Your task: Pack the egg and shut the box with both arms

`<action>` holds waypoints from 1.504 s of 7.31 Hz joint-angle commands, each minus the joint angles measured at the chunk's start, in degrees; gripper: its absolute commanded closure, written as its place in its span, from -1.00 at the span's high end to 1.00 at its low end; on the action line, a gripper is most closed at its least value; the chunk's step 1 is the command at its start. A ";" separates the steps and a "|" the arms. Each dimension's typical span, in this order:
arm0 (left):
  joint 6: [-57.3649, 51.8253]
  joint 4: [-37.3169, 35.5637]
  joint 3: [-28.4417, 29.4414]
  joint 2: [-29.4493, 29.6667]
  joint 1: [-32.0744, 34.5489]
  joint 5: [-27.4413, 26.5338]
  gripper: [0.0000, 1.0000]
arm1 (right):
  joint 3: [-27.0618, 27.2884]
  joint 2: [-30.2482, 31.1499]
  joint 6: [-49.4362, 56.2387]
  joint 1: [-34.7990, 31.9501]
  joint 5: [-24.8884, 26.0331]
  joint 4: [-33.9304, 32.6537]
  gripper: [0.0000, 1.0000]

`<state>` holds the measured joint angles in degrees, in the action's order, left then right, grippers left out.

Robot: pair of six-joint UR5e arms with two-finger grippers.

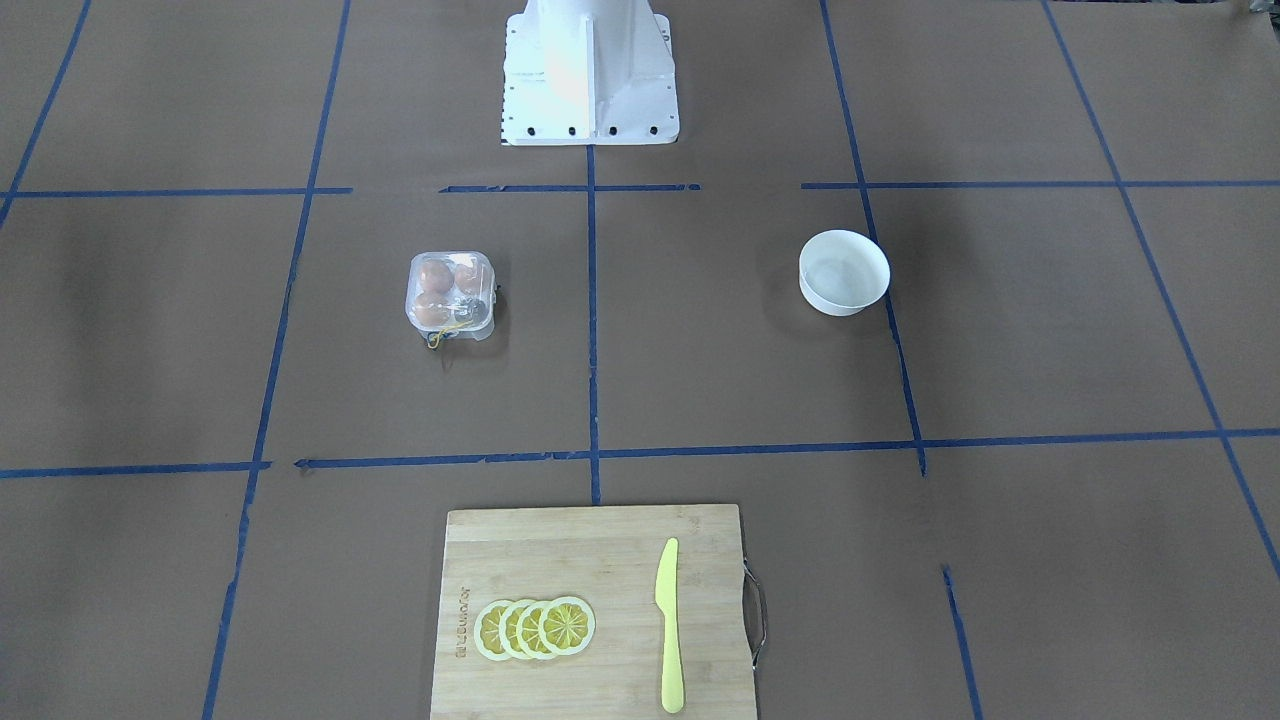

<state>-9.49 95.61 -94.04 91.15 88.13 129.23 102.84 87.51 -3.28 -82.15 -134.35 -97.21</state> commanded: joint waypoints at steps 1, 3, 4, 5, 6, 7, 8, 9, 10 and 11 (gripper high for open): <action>2.36 -0.08 0.09 -2.64 0.73 1.46 1.00 | -3.61 3.01 4.34 -5.38 -1.61 0.09 1.00; 2.55 0.01 0.09 -3.00 0.73 1.47 1.00 | -4.66 4.58 5.30 -6.78 -1.52 0.18 1.00; 2.46 0.27 0.35 -3.00 0.73 1.47 1.00 | -4.76 5.21 4.69 -7.31 -1.52 0.18 1.00; 2.46 0.36 0.44 -3.09 0.73 1.47 1.00 | -7.37 5.65 4.60 -7.32 -1.44 0.27 1.00; 2.46 0.54 0.35 -3.61 0.73 1.47 1.00 | -11.13 5.74 4.51 -7.32 -1.52 5.31 1.00; 2.46 0.54 0.35 -3.61 0.73 1.47 1.00 | -13.17 5.39 3.99 -7.32 -1.61 9.45 1.00; 2.46 0.63 0.35 -3.61 0.73 1.47 1.00 | -13.02 4.78 1.72 -7.41 -1.87 9.67 1.00; 2.46 0.54 0.35 -3.61 0.73 1.47 1.00 | -12.06 4.77 0.91 -7.41 -2.05 9.67 1.00; 2.55 0.54 0.44 -3.61 0.73 1.47 1.00 | -10.49 4.77 0.82 -7.49 -2.05 9.06 1.00; 2.63 0.54 0.44 -3.61 0.73 1.47 1.00 | -9.34 4.77 0.64 -7.76 -2.05 7.75 1.00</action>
<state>-6.95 96.16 -93.63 87.54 88.86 130.69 91.97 92.32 -2.25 -89.68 -136.37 -88.31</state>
